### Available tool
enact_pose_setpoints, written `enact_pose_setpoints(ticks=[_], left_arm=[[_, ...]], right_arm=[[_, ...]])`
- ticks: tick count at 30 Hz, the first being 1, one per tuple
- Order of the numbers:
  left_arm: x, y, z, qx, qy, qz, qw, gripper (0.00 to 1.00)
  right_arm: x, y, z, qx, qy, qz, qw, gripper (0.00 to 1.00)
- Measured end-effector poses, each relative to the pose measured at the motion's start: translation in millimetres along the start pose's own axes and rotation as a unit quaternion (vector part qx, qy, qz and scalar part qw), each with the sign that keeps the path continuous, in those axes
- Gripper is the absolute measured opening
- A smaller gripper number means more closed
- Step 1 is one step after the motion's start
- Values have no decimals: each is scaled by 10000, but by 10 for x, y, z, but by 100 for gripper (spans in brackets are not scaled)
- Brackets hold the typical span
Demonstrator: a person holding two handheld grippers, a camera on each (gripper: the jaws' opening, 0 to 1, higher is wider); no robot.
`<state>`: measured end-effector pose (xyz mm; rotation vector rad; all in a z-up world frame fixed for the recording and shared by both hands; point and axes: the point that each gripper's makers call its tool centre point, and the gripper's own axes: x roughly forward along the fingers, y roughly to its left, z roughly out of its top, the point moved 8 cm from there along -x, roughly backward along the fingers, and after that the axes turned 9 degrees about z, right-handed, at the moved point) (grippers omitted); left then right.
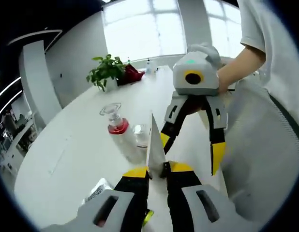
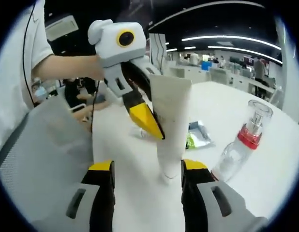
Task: Arrange the skincare products in the storage area until every visible bottle or jar stands upright without overlapping.
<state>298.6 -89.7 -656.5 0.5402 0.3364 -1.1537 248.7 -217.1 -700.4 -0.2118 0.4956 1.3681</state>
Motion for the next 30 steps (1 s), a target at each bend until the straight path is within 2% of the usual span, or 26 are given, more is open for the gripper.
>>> enact_pose_setpoints(ticks=[7,17,23,30], left_arm=[[97,129,31,42,-47,2,10000,17],[240,295,112,81,-133,-27,9999,17],[343,483,67,105,-173,-57,9998,17],[427,608,47,108,-213,-68,9997,17]], right_arm=[[-108,51,-37,194,-66,-279,9994,67],[-276,71,-135,593,-133,-595,9964,75],[-374,54,-234,820,-190,-880,9926,83],[-432,24,-292,951,-172,-1024,9900,85]])
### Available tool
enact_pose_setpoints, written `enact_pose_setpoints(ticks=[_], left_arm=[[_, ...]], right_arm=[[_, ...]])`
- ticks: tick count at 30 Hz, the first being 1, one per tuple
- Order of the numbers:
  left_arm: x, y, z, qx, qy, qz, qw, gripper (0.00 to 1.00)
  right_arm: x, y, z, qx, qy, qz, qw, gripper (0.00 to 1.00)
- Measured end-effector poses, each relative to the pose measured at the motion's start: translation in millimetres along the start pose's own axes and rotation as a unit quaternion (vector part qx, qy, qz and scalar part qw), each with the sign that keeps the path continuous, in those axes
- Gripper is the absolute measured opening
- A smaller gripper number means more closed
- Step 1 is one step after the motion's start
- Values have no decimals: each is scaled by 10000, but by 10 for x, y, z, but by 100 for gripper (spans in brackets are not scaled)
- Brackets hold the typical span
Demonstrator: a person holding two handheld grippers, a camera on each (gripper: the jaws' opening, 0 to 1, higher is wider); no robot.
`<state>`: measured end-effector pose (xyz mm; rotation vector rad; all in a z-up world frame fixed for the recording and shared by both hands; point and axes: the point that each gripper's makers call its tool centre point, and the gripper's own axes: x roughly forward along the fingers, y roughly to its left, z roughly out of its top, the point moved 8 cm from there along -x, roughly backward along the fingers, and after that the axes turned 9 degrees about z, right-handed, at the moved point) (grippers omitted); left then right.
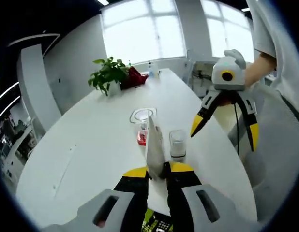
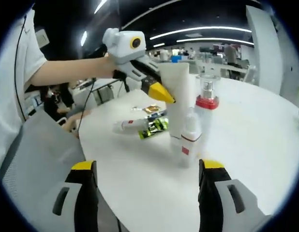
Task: Arrange the skincare products in the storage area until every visible bottle or jar stands upright without overlapping.
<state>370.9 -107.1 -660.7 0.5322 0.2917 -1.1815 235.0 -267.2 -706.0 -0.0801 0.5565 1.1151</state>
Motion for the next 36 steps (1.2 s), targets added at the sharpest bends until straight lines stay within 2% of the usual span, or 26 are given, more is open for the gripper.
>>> enact_pose_setpoints(ticks=[3,12,17,22,31,36], left_arm=[[38,60,-19,-3,-22,-2,10000,17],[67,85,-40,52,-66,-9,10000,18],[72,98,-49,208,69,34,9998,20],[74,90,-32,90,61,29,9999,20],[3,96,-67,-256,169,124,9995,37],[-88,117,-99,-454,195,217,9985,40]], right_arm=[[-14,-24,-13,45,-11,-38,10000,85],[-7,-25,-30,78,-21,-31,10000,84],[-1,-26,-26,92,-34,-25,9999,84],[-4,-28,-24,109,-32,-23,9999,84],[-14,-28,9,119,-27,-60,9999,86],[-7,-14,54,98,-47,-47,9999,86]])
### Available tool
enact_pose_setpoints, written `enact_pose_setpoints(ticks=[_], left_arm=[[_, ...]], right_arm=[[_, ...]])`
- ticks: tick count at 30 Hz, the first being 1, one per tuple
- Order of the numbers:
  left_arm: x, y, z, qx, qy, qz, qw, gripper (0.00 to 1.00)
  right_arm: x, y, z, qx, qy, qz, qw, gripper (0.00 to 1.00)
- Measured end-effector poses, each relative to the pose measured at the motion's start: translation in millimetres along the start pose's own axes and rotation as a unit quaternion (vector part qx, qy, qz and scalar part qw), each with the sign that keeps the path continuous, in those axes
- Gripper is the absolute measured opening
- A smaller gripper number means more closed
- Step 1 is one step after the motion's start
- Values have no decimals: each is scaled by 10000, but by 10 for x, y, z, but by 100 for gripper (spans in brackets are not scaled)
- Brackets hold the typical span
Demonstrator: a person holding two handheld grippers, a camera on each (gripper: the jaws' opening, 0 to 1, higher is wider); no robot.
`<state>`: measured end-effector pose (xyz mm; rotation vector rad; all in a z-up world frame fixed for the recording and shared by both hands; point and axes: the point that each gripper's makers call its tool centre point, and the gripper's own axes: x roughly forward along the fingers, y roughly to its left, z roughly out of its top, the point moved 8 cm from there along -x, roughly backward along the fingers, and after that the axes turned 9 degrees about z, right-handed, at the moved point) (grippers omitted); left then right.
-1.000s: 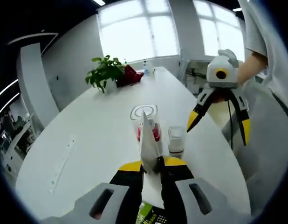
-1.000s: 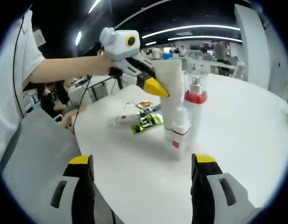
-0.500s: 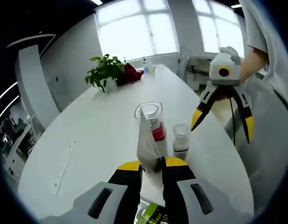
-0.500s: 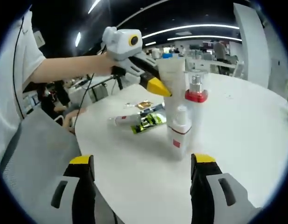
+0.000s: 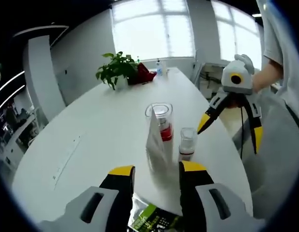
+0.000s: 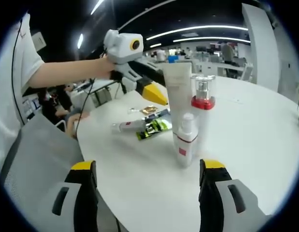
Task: Arrange the skincare products in the storage area until every visible bottle or jar stands upright without overlapping.
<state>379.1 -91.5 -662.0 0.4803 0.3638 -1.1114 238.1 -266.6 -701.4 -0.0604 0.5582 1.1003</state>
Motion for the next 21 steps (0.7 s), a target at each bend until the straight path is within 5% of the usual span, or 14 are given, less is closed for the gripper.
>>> enact_pose_setpoints(ticks=[21], left_arm=[[-581,-219,-216,-1497,120,822,9852,64]], right_arm=[[51,56,91,9,-36,-5,10000,92]])
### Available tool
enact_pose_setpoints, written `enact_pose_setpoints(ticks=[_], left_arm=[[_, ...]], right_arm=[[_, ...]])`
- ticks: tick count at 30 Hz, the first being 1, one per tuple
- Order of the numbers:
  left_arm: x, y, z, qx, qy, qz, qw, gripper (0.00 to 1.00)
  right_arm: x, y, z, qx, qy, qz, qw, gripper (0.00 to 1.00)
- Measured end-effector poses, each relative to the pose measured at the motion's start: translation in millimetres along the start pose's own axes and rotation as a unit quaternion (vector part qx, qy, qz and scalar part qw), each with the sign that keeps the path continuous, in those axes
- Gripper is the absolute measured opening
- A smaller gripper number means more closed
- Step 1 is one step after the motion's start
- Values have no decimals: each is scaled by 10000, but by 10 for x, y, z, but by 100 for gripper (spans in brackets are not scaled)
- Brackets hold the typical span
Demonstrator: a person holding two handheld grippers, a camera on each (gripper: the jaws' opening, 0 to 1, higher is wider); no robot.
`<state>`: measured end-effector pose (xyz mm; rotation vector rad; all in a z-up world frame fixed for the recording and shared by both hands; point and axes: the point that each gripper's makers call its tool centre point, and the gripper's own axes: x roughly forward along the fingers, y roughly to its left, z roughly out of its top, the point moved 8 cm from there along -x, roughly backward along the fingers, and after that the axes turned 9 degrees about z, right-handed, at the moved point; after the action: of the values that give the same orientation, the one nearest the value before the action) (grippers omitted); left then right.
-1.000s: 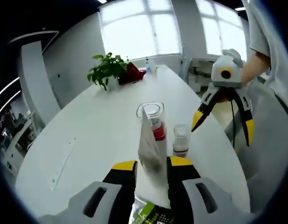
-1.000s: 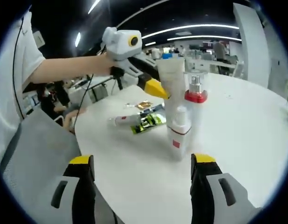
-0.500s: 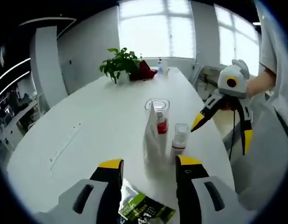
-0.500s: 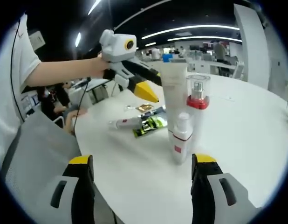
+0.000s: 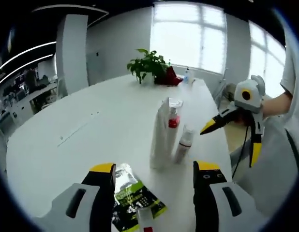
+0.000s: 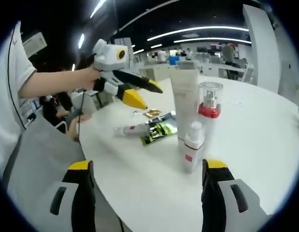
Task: Arrange the skincare products in the storage area until every visible bottle or jar stands upright without overlapping.
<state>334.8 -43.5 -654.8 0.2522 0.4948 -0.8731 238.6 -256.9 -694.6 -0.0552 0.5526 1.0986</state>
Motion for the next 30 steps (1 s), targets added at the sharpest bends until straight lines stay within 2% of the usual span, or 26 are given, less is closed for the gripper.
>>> enact_pose_setpoints(ticks=[2,4,9,13,19,22,30], left_arm=[[-102,-78,-54,-97,27,82,9999,66],[-106,-15,-90,-177,63,148,9997,68],[-306,-89,-228,-395,111,332,9986,72],[-436,-142,-318,-518,106,448,9976,75],[-627,-199,-486,-928,39,761,9928,82],[-716,-290,-572,-1034,59,857,9909,85],[-912,-404,-767,-1222,45,1161,9857,93]], right_arm=[[14,22,31,-10,12,-5,10000,94],[30,41,52,-38,29,3,10000,94],[60,105,106,-112,8,43,9999,95],[61,152,128,32,34,59,10000,96],[36,217,161,152,-36,45,9999,98],[33,245,152,326,-124,79,9994,98],[24,305,152,309,-64,25,9995,97]])
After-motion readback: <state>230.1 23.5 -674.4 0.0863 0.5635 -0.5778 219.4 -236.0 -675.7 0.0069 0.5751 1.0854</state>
